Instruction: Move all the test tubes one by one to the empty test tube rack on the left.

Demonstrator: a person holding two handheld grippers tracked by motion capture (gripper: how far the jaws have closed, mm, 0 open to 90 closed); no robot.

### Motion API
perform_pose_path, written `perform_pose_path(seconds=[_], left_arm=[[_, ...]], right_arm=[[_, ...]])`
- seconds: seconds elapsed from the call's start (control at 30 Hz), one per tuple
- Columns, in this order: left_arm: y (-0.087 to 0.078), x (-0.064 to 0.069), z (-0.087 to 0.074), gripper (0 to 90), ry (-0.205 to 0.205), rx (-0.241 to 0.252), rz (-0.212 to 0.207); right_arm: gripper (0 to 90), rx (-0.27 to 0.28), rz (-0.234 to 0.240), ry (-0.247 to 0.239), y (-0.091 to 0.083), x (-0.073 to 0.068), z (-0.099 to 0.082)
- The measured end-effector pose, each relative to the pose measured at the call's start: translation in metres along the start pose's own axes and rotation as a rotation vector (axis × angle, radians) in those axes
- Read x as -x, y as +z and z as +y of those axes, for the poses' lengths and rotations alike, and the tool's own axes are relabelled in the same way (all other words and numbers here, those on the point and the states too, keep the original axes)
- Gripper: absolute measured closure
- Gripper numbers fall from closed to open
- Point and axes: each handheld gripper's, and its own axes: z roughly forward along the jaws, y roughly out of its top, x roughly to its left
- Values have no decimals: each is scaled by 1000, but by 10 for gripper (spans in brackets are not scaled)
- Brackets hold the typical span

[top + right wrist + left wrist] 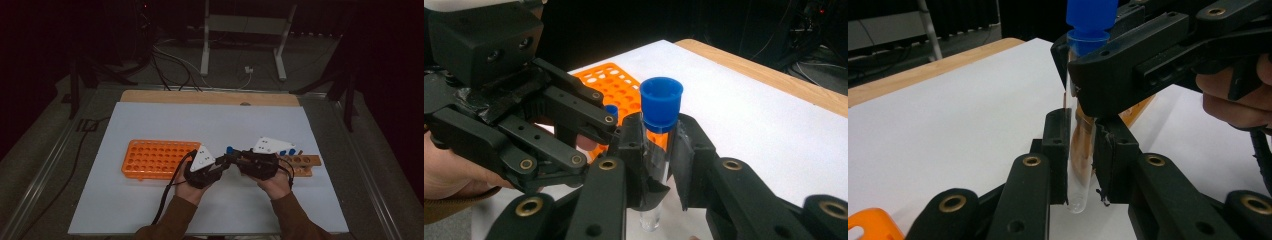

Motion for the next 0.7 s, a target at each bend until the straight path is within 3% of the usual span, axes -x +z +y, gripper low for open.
perform_pose_path(seconds=[0.33, 0.57, 0.7], left_arm=[[-9, -8, -6, 780, -29, -6, 26], [-18, -8, -9, 779, -25, -5, 23], [-25, -10, -12, 779, -22, -6, 20]], right_arm=[[461, 21, -9, 20, -14, 6, -1], [207, 31, -87, 28, -27, 12, -2], [149, 31, -134, 42, -34, 18, -6]])
